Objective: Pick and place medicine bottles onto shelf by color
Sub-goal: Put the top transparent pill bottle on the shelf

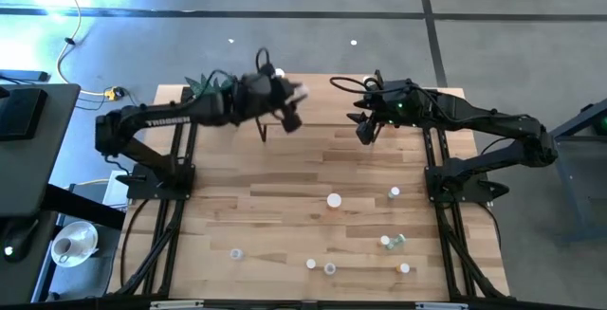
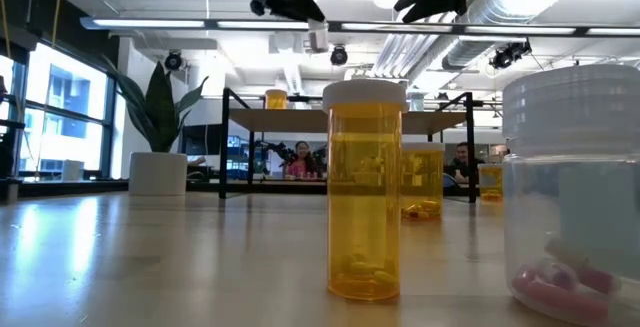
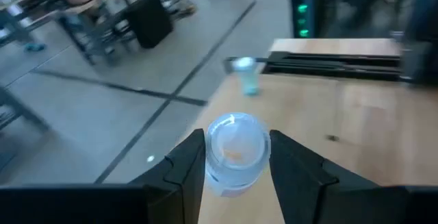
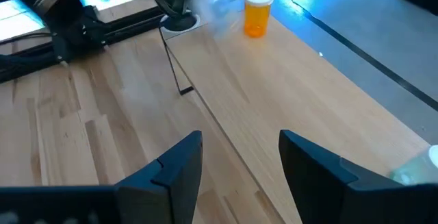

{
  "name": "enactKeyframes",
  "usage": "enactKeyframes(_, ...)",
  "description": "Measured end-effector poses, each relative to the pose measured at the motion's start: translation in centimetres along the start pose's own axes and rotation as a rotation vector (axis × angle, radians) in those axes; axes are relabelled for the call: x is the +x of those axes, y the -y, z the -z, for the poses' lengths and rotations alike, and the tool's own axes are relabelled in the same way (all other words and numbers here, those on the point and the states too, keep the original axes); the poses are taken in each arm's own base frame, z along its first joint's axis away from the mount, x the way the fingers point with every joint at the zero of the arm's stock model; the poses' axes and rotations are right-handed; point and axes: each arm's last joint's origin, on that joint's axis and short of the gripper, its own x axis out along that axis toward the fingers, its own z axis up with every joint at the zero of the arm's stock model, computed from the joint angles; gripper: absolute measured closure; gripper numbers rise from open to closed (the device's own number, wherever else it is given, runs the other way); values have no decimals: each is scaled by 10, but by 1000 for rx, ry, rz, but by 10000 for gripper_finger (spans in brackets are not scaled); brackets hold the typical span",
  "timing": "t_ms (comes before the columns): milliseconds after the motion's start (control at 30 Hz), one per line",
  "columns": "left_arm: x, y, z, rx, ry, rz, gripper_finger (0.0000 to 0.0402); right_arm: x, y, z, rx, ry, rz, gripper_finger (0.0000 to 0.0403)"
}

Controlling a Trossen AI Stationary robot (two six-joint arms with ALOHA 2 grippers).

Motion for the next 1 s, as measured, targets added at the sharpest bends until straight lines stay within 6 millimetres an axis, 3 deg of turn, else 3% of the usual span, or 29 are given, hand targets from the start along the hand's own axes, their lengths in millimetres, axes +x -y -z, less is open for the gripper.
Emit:
enactKeyframes(200, 22, -24, 10, -92, -42, 11, 272, 0, 0, 0, 0, 1, 3, 217)
enactKeyframes(567, 69, -26, 42, -142, -140, 31, 272, 0, 1, 0, 1, 5, 34, 217)
enactKeyframes(1000, 85, -54, 58, -315, -161, -22, 272, 0, 1, 0, 0, 5, 35, 217)
